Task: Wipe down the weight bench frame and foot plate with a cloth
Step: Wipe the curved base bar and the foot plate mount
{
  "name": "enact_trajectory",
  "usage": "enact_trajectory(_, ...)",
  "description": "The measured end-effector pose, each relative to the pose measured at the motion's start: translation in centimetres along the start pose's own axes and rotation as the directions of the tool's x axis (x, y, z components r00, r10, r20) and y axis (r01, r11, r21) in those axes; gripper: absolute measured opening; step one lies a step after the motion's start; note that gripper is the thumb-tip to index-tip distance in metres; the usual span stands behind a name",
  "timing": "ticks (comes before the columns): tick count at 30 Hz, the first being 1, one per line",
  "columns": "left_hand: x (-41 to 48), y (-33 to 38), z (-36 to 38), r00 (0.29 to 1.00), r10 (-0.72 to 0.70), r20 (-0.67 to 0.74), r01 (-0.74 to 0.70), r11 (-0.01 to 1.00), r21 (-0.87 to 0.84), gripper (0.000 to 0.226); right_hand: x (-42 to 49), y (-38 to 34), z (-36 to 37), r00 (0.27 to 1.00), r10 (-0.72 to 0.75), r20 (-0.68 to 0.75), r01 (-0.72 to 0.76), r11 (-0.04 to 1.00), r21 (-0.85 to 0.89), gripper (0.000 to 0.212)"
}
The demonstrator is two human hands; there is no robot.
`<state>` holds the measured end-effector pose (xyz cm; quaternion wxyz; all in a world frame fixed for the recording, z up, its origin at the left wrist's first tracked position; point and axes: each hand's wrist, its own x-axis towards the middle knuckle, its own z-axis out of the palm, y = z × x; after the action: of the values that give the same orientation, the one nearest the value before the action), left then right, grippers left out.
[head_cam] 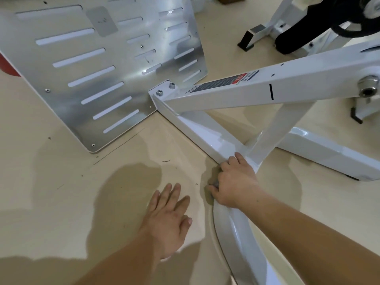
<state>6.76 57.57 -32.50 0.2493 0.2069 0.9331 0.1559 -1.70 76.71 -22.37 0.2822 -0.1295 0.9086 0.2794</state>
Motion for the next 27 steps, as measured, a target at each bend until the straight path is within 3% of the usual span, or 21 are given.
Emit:
enact_trajectory(4,0.2,-1.6,-0.4,0.999,0.026,-0.022,-0.027,0.999,-0.029,0.078,-2.6,-2.8,0.5,0.970,-0.244,0.010,0.243,0.967,0.081,0.088)
enact_trajectory(6,0.1,-1.7,-0.5,0.999,0.046,-0.019,-0.047,0.998,-0.045,0.090,-4.3,-4.4,1.7,0.938,-0.341,0.054,0.339,0.940,0.043,0.081)
enact_trajectory(8,0.1,-1.6,-0.4,0.999,0.044,-0.011,-0.045,0.998,-0.054,0.094,-4.4,-4.2,1.9,0.957,-0.286,0.049,0.289,0.954,-0.085,0.069)
enact_trajectory(9,0.1,-1.5,-0.5,0.999,0.041,-0.011,-0.041,0.998,-0.050,0.094,-3.7,-3.3,1.4,0.978,-0.205,0.031,0.207,0.971,-0.119,0.074)
enact_trajectory(11,0.2,-1.1,-0.6,0.999,0.037,-0.021,-0.037,0.999,-0.033,0.095,-2.2,-0.9,0.3,0.997,-0.047,-0.055,0.044,0.998,-0.053,0.078)
enact_trajectory(13,0.3,-0.5,-0.9,0.999,0.037,-0.039,-0.038,0.999,-0.035,0.088,-1.7,0.7,0.2,0.998,0.006,-0.070,-0.002,0.998,0.058,0.075)
enact_trajectory(16,0.7,0.2,-1.7,0.997,0.042,-0.072,-0.047,0.997,-0.068,0.067,-3.4,-0.2,2.5,0.977,-0.049,-0.206,0.081,0.986,0.147,0.071)
enact_trajectory(23,1.3,0.7,-0.2,0.986,0.021,-0.167,-0.044,0.990,-0.136,0.060,-8.5,-3.2,6.5,0.896,-0.240,-0.373,0.286,0.955,0.073,0.044)
enact_trajectory(25,1.3,0.8,0.3,0.980,0.025,-0.198,-0.053,0.989,-0.139,0.060,-10.3,-3.6,8.1,0.892,-0.228,-0.391,0.277,0.958,0.074,0.054)
enact_trajectory(27,1.3,1.4,1.1,0.975,0.017,-0.222,-0.056,0.984,-0.170,0.060,-12.2,-3.7,9.9,0.897,-0.125,-0.423,0.206,0.967,0.152,0.069)
